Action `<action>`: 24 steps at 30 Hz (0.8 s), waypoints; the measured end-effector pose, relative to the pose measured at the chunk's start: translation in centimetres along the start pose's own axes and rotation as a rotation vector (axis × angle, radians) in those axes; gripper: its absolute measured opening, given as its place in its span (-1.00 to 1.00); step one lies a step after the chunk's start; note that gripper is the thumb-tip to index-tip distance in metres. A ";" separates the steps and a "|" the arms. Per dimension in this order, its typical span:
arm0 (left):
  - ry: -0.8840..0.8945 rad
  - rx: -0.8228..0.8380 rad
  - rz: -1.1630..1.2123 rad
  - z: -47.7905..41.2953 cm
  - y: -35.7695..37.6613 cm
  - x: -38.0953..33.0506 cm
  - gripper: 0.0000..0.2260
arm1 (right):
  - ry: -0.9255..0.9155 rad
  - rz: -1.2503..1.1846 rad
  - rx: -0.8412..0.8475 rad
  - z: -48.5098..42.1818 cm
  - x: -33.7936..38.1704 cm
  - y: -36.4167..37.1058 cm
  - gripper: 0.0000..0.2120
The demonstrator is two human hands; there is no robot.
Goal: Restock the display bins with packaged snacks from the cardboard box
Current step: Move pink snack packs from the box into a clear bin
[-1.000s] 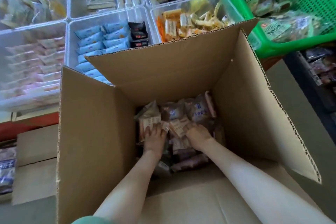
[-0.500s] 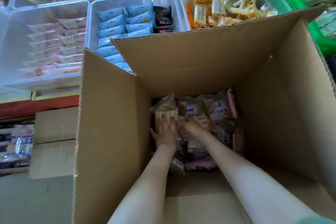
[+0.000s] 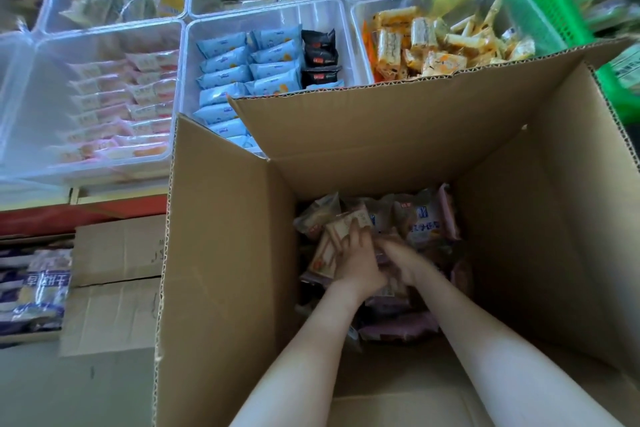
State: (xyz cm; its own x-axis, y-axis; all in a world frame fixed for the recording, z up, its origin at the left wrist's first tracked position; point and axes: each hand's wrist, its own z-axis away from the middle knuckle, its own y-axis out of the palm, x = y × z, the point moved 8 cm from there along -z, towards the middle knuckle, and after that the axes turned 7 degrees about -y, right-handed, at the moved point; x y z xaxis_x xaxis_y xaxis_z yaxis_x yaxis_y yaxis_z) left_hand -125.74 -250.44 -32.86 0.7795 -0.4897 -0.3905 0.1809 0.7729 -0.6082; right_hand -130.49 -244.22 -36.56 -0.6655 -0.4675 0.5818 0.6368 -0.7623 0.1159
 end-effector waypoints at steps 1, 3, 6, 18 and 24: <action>0.011 -0.005 0.014 0.0 -0.1 -0.5 -0.26 | -0.024 -0.008 -0.019 -0.1 0.1 -0.5 -0.81; 0.011 -0.027 0.046 -0.1 -0.5 -1.2 -0.35 | -0.079 -0.015 -0.039 -0.3 0.5 -1.2 -0.81; 0.017 -0.079 0.050 0.0 -1.5 -2.3 -0.39 | -0.128 -0.035 -0.073 -0.4 1.1 -2.1 -0.74; 0.247 -0.202 0.353 5.1 -6.4 -8.2 -0.46 | -0.396 -0.180 -0.180 11.0 7.0 -6.8 -0.65; 0.467 -0.232 -0.125 12.4 -11.0 -11.1 -0.30 | -0.547 -0.216 -0.186 20.6 7.2 -5.8 -0.70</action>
State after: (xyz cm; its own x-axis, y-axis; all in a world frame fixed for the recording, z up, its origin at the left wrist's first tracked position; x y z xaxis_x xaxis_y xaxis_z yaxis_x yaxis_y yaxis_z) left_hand -128.99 -248.50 -13.28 0.4012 -0.7409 -0.5386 0.0769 0.6132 -0.7862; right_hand -130.99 -233.92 -16.46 -0.4443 -0.0344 0.8952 0.3987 -0.9024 0.1632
